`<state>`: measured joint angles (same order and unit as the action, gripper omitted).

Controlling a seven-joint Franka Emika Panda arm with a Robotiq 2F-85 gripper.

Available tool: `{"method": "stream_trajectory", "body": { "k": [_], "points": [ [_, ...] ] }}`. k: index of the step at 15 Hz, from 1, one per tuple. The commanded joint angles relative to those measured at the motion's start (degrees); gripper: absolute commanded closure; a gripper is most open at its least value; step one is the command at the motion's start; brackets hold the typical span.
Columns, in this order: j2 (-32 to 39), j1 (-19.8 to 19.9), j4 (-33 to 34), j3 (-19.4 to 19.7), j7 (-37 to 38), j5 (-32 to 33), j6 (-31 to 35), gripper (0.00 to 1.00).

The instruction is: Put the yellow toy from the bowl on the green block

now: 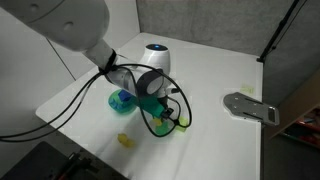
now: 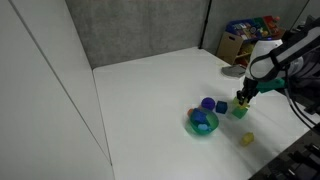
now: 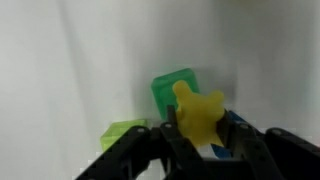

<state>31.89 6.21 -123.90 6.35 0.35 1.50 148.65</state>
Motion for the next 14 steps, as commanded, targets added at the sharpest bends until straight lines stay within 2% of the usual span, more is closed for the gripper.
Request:
{"method": "stream_trajectory", "body": {
  "k": [1,14],
  "points": [
    [-0.4,-1.3,0.6,1.9,0.8,2.6,1.8,0.83],
    [0.4,-7.4,-1.0,9.0,6.8,13.7,4.7,0.83]
  ]
}}
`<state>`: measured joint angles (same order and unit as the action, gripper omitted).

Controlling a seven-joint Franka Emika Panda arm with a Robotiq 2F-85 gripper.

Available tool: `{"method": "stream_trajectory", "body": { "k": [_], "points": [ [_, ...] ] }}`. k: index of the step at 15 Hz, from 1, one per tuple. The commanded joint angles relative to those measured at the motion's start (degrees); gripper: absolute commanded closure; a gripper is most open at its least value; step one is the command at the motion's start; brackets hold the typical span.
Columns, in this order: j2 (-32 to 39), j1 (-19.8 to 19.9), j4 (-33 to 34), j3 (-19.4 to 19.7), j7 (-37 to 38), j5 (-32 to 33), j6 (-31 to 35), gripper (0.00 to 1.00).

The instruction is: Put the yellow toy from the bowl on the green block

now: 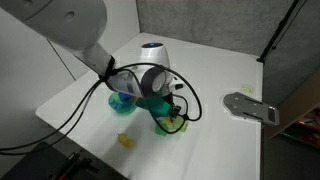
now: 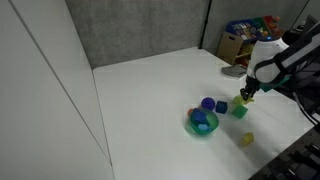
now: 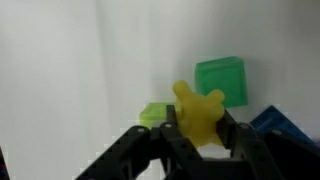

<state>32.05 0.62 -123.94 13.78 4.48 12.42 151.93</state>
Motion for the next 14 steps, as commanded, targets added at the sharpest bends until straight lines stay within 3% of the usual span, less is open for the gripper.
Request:
{"method": "stream_trajectory", "body": {
  "k": [1,14],
  "points": [
    [0.2,-2.3,-1.2,1.8,3.2,3.5,1.4,0.83],
    [0.8,-7.0,-2.9,4.7,8.9,10.7,2.0,0.83]
  ]
}}
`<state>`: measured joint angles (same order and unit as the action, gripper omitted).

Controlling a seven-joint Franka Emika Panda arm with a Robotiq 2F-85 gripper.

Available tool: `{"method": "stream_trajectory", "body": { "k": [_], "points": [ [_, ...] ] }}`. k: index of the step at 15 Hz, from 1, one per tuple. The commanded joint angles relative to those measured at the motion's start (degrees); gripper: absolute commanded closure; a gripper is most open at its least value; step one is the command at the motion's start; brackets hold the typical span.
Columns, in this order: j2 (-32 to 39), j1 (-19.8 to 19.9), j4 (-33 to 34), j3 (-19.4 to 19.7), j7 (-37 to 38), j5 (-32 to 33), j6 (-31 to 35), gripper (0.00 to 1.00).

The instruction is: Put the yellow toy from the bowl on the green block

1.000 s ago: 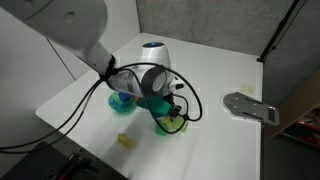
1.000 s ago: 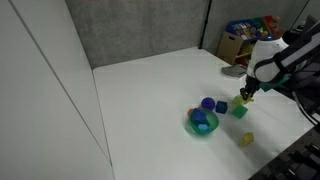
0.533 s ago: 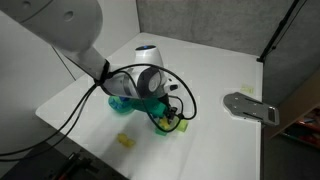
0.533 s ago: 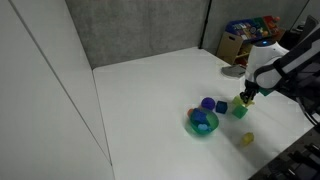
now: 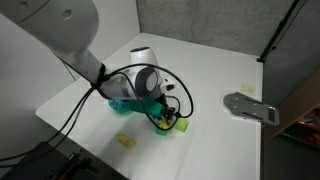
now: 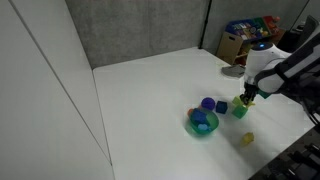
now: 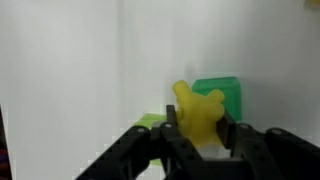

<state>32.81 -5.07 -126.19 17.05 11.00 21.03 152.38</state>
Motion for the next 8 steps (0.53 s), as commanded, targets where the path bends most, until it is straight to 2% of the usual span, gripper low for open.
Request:
{"method": "stream_trajectory", "body": {
  "k": [1,8],
  "points": [
    [0.2,-1.5,-0.7,1.5,2.6,2.3,1.6,0.83],
    [0.7,-3.6,-0.9,2.4,4.7,4.3,1.7,0.83]
  ]
}}
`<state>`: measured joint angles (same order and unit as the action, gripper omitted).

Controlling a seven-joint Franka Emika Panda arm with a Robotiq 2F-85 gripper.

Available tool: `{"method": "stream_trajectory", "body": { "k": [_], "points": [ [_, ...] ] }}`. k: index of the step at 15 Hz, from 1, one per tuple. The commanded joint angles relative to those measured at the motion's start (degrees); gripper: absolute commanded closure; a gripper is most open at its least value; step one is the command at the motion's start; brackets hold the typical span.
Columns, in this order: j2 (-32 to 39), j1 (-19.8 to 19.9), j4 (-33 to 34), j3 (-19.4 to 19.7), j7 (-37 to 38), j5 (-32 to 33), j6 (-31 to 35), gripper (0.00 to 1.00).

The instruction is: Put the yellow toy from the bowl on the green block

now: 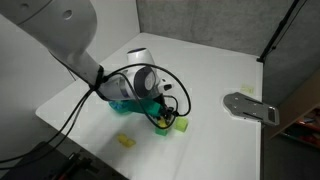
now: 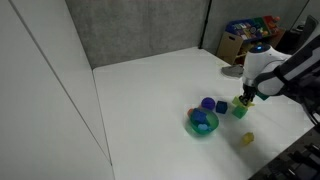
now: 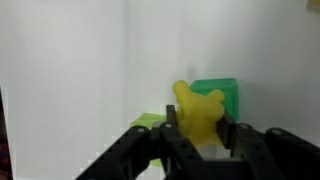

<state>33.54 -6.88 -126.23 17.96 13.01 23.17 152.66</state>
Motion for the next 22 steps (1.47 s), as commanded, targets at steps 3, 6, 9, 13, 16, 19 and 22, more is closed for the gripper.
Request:
{"method": "stream_trajectory", "body": {
  "k": [3,6,9,13,16,19,22],
  "points": [
    [0.1,-2.9,-0.8,2.0,4.0,3.2,1.4,0.83],
    [0.5,-3.9,-0.8,2.7,5.4,4.3,1.7,0.83],
    [1.0,-4.6,-0.6,3.4,6.5,5.3,1.9,0.83],
    [1.4,-5.1,-0.7,3.8,7.2,5.8,2.1,0.83],
    [1.6,-5.4,-0.8,3.8,7.2,5.7,2.1,0.83],
    [1.8,-5.8,-0.7,4.0,7.4,5.8,1.8,0.74],
    [1.7,-6.2,-0.8,4.4,7.6,5.9,1.7,0.32]
  ]
}}
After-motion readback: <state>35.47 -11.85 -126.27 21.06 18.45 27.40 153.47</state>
